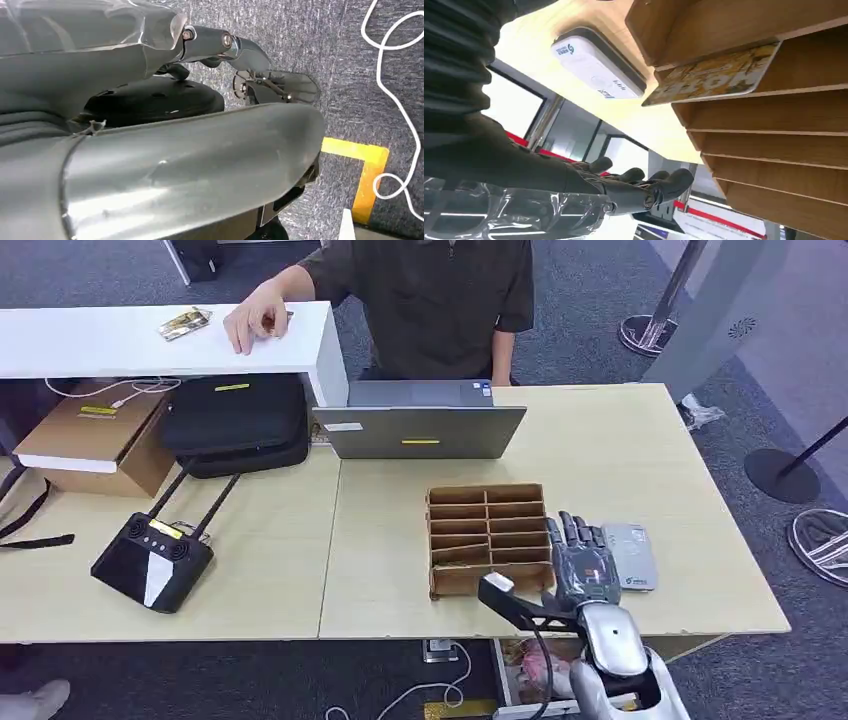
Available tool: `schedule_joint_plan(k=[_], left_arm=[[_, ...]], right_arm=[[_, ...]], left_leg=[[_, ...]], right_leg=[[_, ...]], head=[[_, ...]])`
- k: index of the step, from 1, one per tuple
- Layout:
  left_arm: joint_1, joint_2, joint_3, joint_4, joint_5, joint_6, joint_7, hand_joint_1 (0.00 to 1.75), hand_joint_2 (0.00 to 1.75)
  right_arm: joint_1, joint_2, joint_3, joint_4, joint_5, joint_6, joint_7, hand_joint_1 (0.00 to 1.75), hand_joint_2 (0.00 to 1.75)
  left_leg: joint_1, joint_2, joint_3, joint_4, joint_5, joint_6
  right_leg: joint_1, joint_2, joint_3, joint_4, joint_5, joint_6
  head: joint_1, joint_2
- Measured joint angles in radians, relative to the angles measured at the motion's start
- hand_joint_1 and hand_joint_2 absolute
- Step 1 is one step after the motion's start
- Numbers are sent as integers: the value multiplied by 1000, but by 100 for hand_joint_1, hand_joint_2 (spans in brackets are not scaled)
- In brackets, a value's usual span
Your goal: Pass the card to the sensor for recognition and then transmit it.
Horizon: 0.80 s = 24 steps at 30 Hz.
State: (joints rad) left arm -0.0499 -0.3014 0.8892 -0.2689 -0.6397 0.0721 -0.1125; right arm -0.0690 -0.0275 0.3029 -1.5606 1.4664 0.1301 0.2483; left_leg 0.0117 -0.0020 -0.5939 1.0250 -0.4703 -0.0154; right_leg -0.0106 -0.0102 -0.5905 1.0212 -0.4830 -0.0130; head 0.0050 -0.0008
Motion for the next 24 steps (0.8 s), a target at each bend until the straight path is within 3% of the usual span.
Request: schedule_joint_plan(k=[12, 24], left_arm=[[1, 0, 0, 0, 13, -1, 4, 0, 0], [0, 0, -19, -10, -1, 1, 17, 0, 0]], right_arm=[[1, -22, 11, -20, -43, 20, 0, 0, 175], [-60, -8, 61, 44, -82, -34, -6, 0, 175]], left_leg=[[0, 0, 0, 0, 0, 0], [0, 0, 0, 0, 0, 0]], right_leg=[[0, 0, 0, 0, 0, 0], [0, 0, 0, 1, 0, 0]], head=[[0, 0], [0, 0]])
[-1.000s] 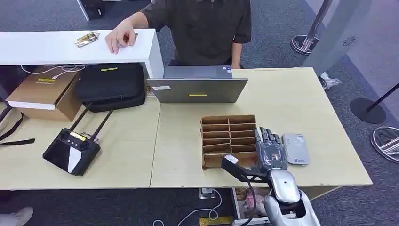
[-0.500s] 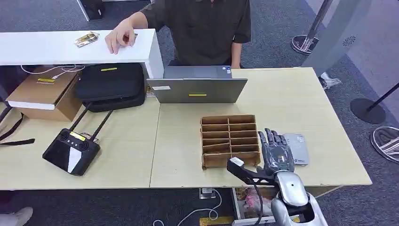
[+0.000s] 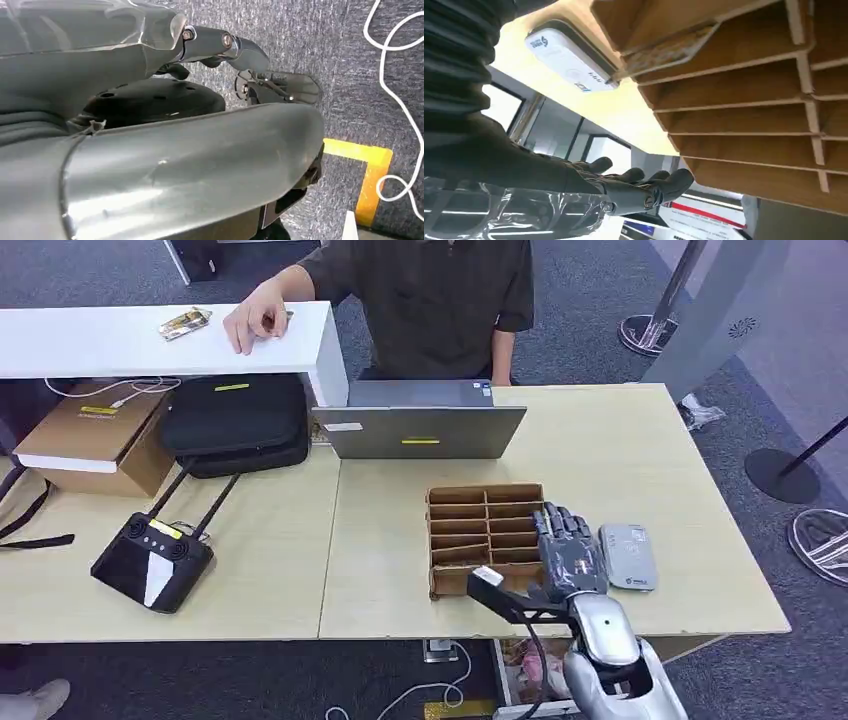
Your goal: Pass the card to the sensor for recognition and then transmit it.
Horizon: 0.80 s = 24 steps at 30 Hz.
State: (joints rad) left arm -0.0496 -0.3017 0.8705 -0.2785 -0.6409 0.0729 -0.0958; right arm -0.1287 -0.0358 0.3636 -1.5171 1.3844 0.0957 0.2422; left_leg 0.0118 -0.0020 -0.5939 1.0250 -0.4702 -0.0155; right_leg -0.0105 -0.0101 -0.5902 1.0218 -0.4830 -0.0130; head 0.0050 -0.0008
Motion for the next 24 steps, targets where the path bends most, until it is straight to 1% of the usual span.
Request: schedule_joint_plan(k=[6, 7, 8, 9, 10, 11, 12, 15, 17, 20, 24], left_arm=[[0, 0, -6, -2, -3, 0, 3, 0, 0], [0, 0, -8, -2, -3, 0, 3, 0, 0], [0, 0, -9, -2, -3, 0, 3, 0, 0], [0, 0, -9, -2, -4, 0, 3, 0, 0], [0, 0, -10, -2, -5, 0, 5, 0, 0], [0, 0, -11, -4, -5, 0, 5, 0, 0], [0, 0, -11, -5, -5, 0, 6, 0, 0], [0, 0, -18, -6, -6, 0, 6, 0, 0], [0, 0, -23, -6, -6, 0, 7, 0, 0], [0, 1, -25, -7, -6, 1, 11, 0, 0], [0, 0, -26, -7, -5, 3, 13, 0, 0]], right_arm=[[-30, 27, 15, 40, -5, -2, 0, 0, 175], [-33, 31, 15, 45, -5, -3, 2, 49, 175], [-34, 34, 15, 48, -6, -3, 5, 161, 175], [-35, 36, 15, 51, -6, -3, 8, 162, 175], [-36, 37, 15, 54, -5, -3, 9, 171, 175], [-36, 37, 15, 56, -5, -4, 10, 173, 175], [-36, 37, 15, 57, -5, -5, 13, 169, 175], [-35, 37, 15, 56, -1, -5, 20, 168, 175], [-34, 37, 15, 56, 2, -5, 23, 157, 175], [-33, 37, 14, 54, 7, -8, 27, 154, 175], [-31, 37, 14, 54, 8, -8, 27, 140, 175]], left_leg=[[0, 0, 0, 0, 0, 0], [0, 0, 0, 0, 0, 0], [0, 0, 0, 0, 0, 0], [0, 0, 0, 0, 0, 0], [0, 0, 0, 0, 0, 0], [0, 0, 0, 0, 0, 0], [0, 0, 0, 0, 0, 0], [0, 0, 0, 0, 0, 0], [0, 0, 0, 0, 0, 0], [0, 0, 0, 0, 0, 0], [0, 0, 0, 0, 0, 0]], right_leg=[[0, 0, 0, 0, 0, 0], [0, 0, 0, 0, 0, 0], [0, 0, 0, 0, 0, 0], [0, 0, 0, 0, 0, 0], [0, 0, 0, 0, 0, 0], [0, 0, 0, 0, 0, 0], [0, 0, 0, 0, 0, 0], [0, 0, 0, 0, 0, 0], [0, 0, 0, 0, 0, 0], [0, 0, 0, 0, 0, 0], [0, 0, 0, 0, 0, 0]], head=[[0, 0], [0, 0], [0, 0], [0, 0], [0, 0], [0, 0], [0, 0], [0, 0], [0, 0], [0, 0], [0, 0]])
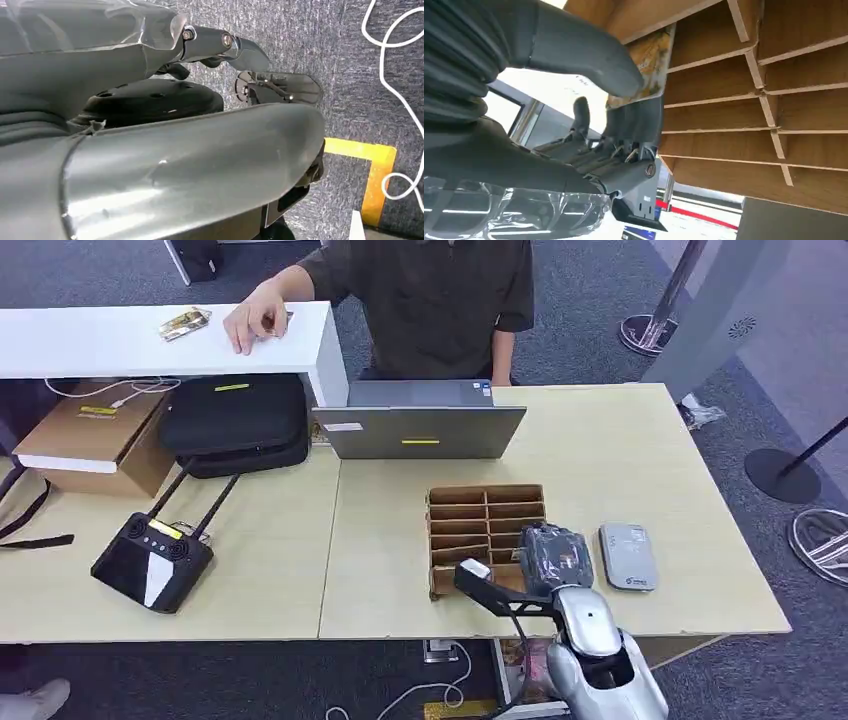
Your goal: Pass the card to the sensor for recognition and then transmit it.
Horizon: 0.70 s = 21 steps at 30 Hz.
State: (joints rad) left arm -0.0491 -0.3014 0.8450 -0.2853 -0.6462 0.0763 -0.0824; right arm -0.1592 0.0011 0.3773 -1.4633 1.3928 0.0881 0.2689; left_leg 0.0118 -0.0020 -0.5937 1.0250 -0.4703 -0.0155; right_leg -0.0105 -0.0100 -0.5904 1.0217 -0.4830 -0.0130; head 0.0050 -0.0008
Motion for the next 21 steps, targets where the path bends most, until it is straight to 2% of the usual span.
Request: schedule_joint_plan(k=[13, 14, 18, 21], left_arm=[[0, 0, 0, 0, 11, 2, 3, 0, 0], [0, 0, 0, 0, 11, 2, 3, 0, 0], [0, 0, 0, 0, 15, 3, 3, 0, 0], [0, 0, 0, 0, 16, 6, 3, 0, 0]], right_arm=[[4, 8, -8, -16, 2, -6, -10, 143, 175], [4, 8, -9, -18, 2, -7, -13, 164, 175], [4, 8, -17, -20, 8, -17, -21, 175, 175], [5, 9, -22, -21, 12, -26, -24, 175, 175]], left_leg=[[0, 0, 0, 0, 0, 0], [0, 0, 0, 0, 0, 0], [0, 0, 0, 0, 0, 0], [0, 0, 0, 0, 0, 0]], right_leg=[[0, 0, 0, 0, 0, 0], [0, 0, 0, 0, 0, 0], [0, 0, 0, 0, 0, 0], [0, 0, 0, 0, 0, 0]], head=[[0, 0], [0, 0], [0, 0], [0, 0]])
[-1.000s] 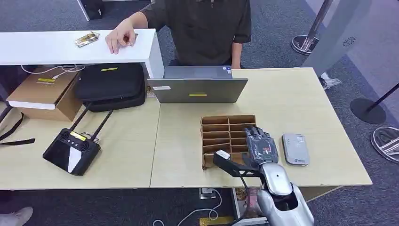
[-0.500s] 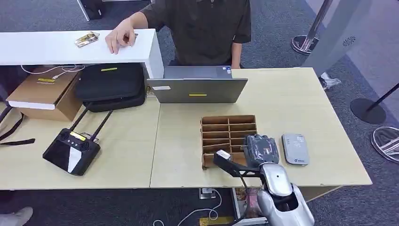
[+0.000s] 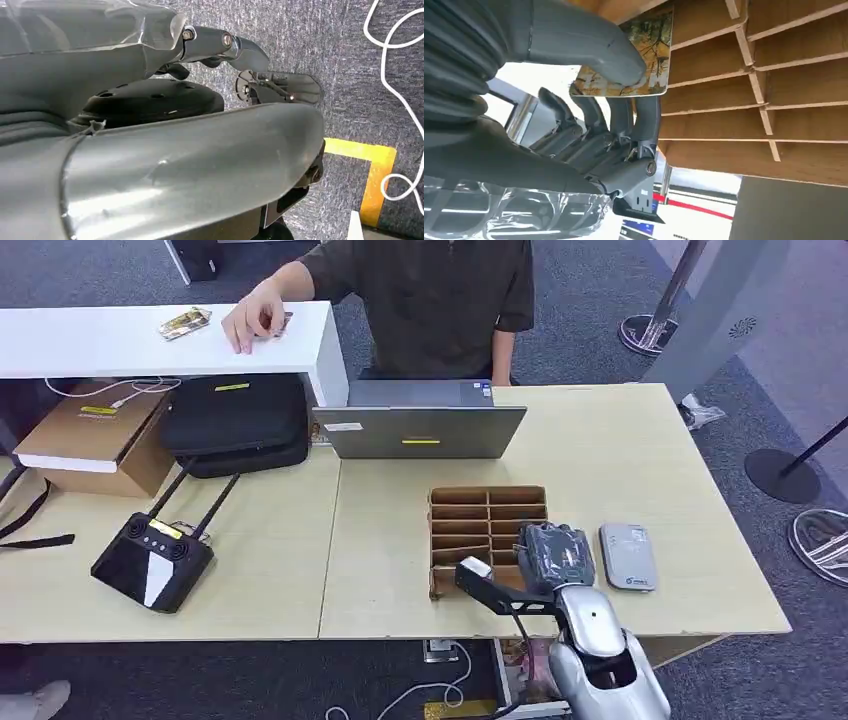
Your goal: Pass the card to the sensor for recognition and then transmit it.
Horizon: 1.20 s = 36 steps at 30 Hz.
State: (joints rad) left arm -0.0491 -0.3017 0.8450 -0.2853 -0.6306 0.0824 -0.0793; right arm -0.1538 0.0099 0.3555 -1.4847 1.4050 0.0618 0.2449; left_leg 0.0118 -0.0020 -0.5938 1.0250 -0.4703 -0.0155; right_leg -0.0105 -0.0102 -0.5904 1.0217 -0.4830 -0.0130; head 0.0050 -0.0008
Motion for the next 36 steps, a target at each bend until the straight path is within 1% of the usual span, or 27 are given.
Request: schedule_joint_plan(k=[5, 10, 20, 24, 26, 28, 32, 36], left_arm=[[0, -1, 0, -2, 1, 8, -2, 0, 0], [0, -2, 0, -5, 1, 11, -8, 0, 0], [0, -3, 0, -8, 20, 14, -23, 0, 0], [0, -3, 0, -8, 25, 16, -32, 0, 0], [0, -3, 0, -8, 27, 18, -35, 0, 0], [0, -3, 0, -8, 29, 19, -38, 0, 0], [0, -3, 0, -8, 29, 20, -38, 0, 0], [0, -3, 0, -8, 35, 20, -42, 0, 0]], right_arm=[[6, 5, -13, -18, 24, -63, 0, 175, 175], [18, 13, -35, -69, 43, -135, 0, 175, 175], [47, 16, -101, -258, 74, -258, -14, 175, 175], [65, 15, -122, -327, 84, -318, -20, 175, 175], [75, 15, -131, -357, 87, -360, -27, 175, 175], [81, 15, -136, -376, 89, -373, -29, 175, 175], [91, 15, -138, -398, 90, -377, -30, 175, 175], [100, 15, -147, -422, 94, -424, -32, 175, 175]], left_leg=[[0, 0, 0, 0, 0, 0], [0, 0, 0, 0, 0, 0], [0, 0, 0, 0, 0, 0], [0, 0, 0, 0, 0, 0], [0, 0, 0, 0, 0, 0], [0, 1, 0, 0, 0, 0], [0, 1, 0, 0, 0, 0], [0, 1, 0, 0, 0, 0]], right_leg=[[0, 0, 0, 0, 0, 0], [0, 0, 0, 0, 0, 0], [0, 1, 0, 0, 0, 0], [0, 1, 0, 0, 0, 0], [0, 1, 0, 0, 0, 0], [0, 1, 0, 0, 0, 0], [0, 1, 0, 0, 0, 0], [0, 1, 0, 0, 0, 0]], head=[[0, 0], [0, 0], [0, 0], [0, 0], [0, 0], [0, 0], [0, 0], [0, 0]])
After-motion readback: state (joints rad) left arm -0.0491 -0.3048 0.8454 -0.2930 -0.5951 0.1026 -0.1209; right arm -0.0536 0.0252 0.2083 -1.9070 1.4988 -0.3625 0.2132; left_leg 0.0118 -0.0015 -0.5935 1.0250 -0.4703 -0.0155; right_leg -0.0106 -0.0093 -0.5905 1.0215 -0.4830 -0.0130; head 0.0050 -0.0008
